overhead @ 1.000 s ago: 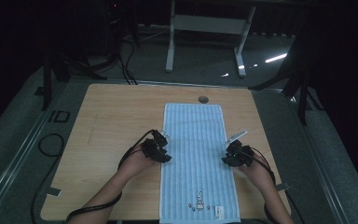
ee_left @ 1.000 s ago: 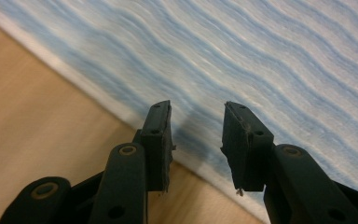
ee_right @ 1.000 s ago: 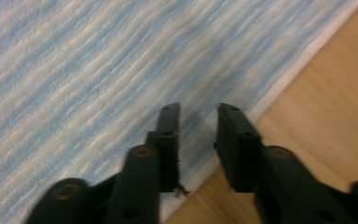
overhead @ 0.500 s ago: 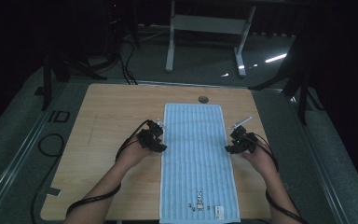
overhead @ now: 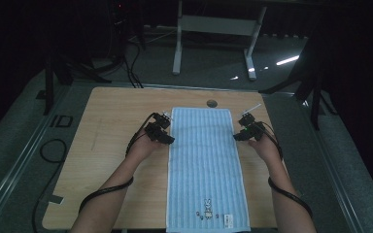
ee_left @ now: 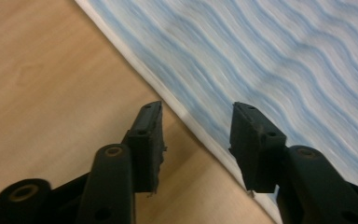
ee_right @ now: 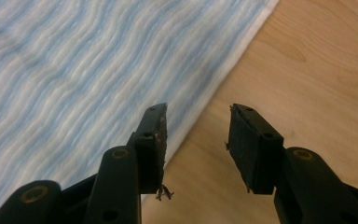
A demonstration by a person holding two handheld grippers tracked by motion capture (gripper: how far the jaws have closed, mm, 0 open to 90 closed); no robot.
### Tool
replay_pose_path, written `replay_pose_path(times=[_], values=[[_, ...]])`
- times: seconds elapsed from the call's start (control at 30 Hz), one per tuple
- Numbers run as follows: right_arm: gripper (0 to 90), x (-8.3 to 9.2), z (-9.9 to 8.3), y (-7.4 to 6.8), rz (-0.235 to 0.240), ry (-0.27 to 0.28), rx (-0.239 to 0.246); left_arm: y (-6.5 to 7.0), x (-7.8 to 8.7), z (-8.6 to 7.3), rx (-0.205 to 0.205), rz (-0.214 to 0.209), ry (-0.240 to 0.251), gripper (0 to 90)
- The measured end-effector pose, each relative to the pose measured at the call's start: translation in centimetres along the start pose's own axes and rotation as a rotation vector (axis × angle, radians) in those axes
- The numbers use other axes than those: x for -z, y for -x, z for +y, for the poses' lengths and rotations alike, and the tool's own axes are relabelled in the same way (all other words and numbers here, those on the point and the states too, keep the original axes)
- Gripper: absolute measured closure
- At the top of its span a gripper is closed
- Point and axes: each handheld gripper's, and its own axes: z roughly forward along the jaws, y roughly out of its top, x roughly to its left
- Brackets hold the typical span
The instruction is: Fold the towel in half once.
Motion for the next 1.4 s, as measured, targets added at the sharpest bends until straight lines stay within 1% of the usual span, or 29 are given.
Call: replay_pose_path(times=[0.07, 0.1, 0.17, 0.23, 0.3, 0.33, 0.37, 0.4, 0.47, 0.5, 0.53, 0.57, 0.63, 0.67, 0.7, 0.77, 0.83, 0.87, 0.93, 1.0, 1.03, 1.07, 1.17, 1.23, 1.27, 1.3, 1.33, 1.37, 1.4], values=[[54.4, -0.7, 0.6, 0.1, 0.009, -0.015, 0.005, -0.3, -0.4, 0.3, 0.016, 0.001, -0.003, 49.9], [54.2, -1.0, 0.8, 0.1, 0.010, -0.023, -0.005, -0.5, -0.7, 0.4, 0.027, 0.002, -0.001, 49.9], [53.3, -1.7, 1.1, 0.1, 0.002, -0.039, -0.002, -0.7, -1.1, 0.7, 0.040, -0.012, 0.012, 49.9], [53.1, -2.2, 1.4, 0.2, 0.016, -0.054, -0.018, -0.7, -1.6, 0.8, 0.026, -0.002, -0.001, 49.9], [53.0, -2.6, 1.4, 0.3, 0.019, -0.064, -0.028, -0.7, -2.1, 0.9, 0.023, -0.011, -0.017, 49.9], [53.1, -2.7, 1.4, 0.4, 0.022, -0.068, -0.033, -0.7, -2.4, 0.8, 0.019, -0.006, -0.026, 49.9], [53.0, -2.9, 1.4, 0.4, 0.016, -0.081, -0.042, -0.6, -2.5, 0.8, 0.023, -0.013, -0.032, 49.9], [53.0, -3.1, 1.4, 0.4, 0.013, -0.089, -0.041, -0.6, -2.7, 0.8, 0.029, -0.028, -0.027, 50.0], [53.0, -3.2, 1.3, 0.4, 0.016, -0.095, -0.042, -0.5, -2.8, 0.8, 0.022, -0.026, -0.026, 50.1], [53.3, -3.8, 1.2, 0.4, 0.015, -0.124, -0.043, -0.4, -3.1, 0.8, 0.023, -0.038, -0.029, 50.4], [53.9, -4.0, 1.2, 0.4, 0.023, -0.130, -0.043, -0.3, -3.2, 0.8, 0.021, -0.037, -0.036, 50.5], [55.0, -4.0, 1.2, 0.4, 0.032, -0.123, -0.046, -0.2, -3.2, 0.8, 0.013, -0.025, -0.035, 51.2], [59.7, -4.0, 1.3, 0.3, 0.037, -0.129, -0.039, -0.2, -3.3, 0.8, 0.018, -0.028, -0.032, 52.0], [63.2, -4.0, 1.3, 0.2, 0.044, -0.130, -0.033, -0.2, -3.3, 0.8, 0.016, -0.022, -0.029, 56.0], [63.2, -4.0, 1.3, 0.2, 0.044, -0.130, -0.033, -0.2, -3.3, 0.8, 0.016, -0.022, -0.029, 58.4], [69.5, -4.0, 1.4, 0.0, 0.061, -0.137, -0.034, -0.2, -3.3, 0.8, 0.030, -0.044, -0.014, 70.6], [79.8, -3.9, 1.4, -0.1, 0.062, -0.139, -0.029, 0.0, -3.4, 0.9, 0.025, -0.054, -0.024, 80.9], [83.2, -3.9, 1.4, -0.2, 0.063, -0.138, -0.027, 0.2, -3.4, 0.9, 0.015, -0.050, -0.023, 84.8], [85.9, -3.9, 1.5, -0.3, 0.063, -0.138, -0.010, 0.5, -3.3, 1.0, 0.001, -0.034, -0.028, 86.5], [86.7, -3.8, 1.5, -0.5, 0.050, -0.136, -0.003, 0.6, -3.2, 1.0, 0.001, -0.031, -0.025, 87.0], [86.8, -3.6, 1.5, -0.6, 0.047, -0.127, -0.002, 0.7, -2.6, 1.1, 0.000, -0.024, -0.007, 87.1], [86.8, -3.3, 1.4, -0.6, 0.046, -0.114, -0.003, 0.8, -2.2, 1.1, -0.011, -0.014, -0.002, 87.1], [86.8, -1.8, 1.4, -0.8, 0.047, -0.063, 0.008, 1.0, -0.9, 0.9, -0.028, -0.004, 0.021, 87.1], [86.8, -0.6, 1.2, -1.2, 0.039, -0.040, 0.030, 1.4, 0.0, 0.6, -0.047, -0.010, 0.031, 87.0], [86.8, 0.0, 1.0, -1.3, 0.041, -0.027, 0.042, 1.4, 0.0, 0.6, -0.047, -0.010, 0.031, 87.0], [86.8, 0.5, 0.8, -1.5, 0.048, -0.017, 0.047, 1.7, 0.8, 0.2, -0.058, -0.015, 0.037, 86.9], [86.8, 1.0, 0.4, -1.8, 0.055, -0.014, 0.054, 1.7, 0.8, 0.2, -0.058, -0.015, 0.037, 86.9], [86.7, 1.4, 0.0, -2.0, 0.069, -0.010, 0.064, 2.1, 1.5, -0.5, -0.066, -0.026, 0.053, 86.9], [86.7, 1.4, 0.0, -2.0, 0.069, -0.010, 0.064, 2.1, 1.5, -0.5, -0.066, -0.026, 0.053, 86.8]])
